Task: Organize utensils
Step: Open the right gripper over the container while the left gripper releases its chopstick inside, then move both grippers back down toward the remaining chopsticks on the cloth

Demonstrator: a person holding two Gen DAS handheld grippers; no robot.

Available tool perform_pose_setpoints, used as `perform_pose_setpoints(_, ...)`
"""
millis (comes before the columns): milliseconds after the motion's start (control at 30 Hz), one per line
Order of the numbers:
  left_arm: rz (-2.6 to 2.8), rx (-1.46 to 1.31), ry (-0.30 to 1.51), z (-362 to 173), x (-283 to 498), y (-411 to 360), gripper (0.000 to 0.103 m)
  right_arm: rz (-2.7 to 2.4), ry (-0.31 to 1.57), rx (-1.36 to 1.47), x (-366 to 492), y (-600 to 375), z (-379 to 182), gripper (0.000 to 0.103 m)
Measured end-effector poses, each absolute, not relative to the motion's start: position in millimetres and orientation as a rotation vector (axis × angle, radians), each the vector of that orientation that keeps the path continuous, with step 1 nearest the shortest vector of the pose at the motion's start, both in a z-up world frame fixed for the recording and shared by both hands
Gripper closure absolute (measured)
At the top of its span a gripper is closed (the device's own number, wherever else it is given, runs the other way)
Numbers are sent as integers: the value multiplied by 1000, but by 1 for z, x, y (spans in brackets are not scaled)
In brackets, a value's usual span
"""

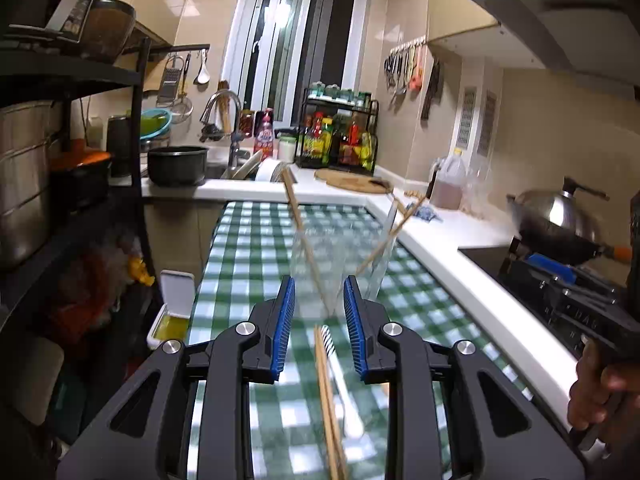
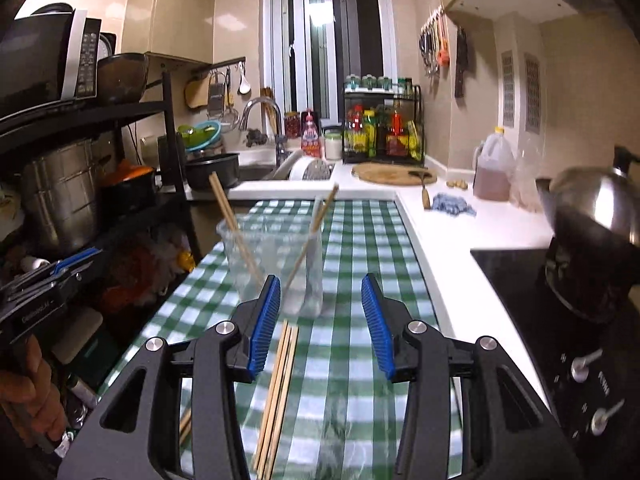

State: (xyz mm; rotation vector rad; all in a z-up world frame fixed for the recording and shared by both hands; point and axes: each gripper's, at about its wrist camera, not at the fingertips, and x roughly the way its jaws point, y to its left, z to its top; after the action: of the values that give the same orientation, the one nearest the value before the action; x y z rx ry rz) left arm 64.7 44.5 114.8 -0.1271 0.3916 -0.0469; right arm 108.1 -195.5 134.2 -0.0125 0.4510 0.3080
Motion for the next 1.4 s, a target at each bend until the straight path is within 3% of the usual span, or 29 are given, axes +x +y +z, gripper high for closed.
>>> perform_pose_setpoints(267,-48,-106,437,86,55,38,78,300,503,28,94,-204,98,61)
perform_pose_setpoints(600,-54,-131,498,60,54,37,79,301,544,17,91,-209,73,81)
perform_pose_setpoints(900,-18,-126,525,47,50,44,79,317,616,20,100,-202,50,81)
perform_pose_setpoints(1067,-19,-142,556,37,55,47,87,306,627,28,103,-205,46,81)
perform_pose_setpoints(1167,-23,-158,569,31,56,50,90,315,659,40,106,-205,40,93)
perform_pose_setpoints(1400,-68,-187,648,1,56,42,90,400,791,54,113,-192,14,90)
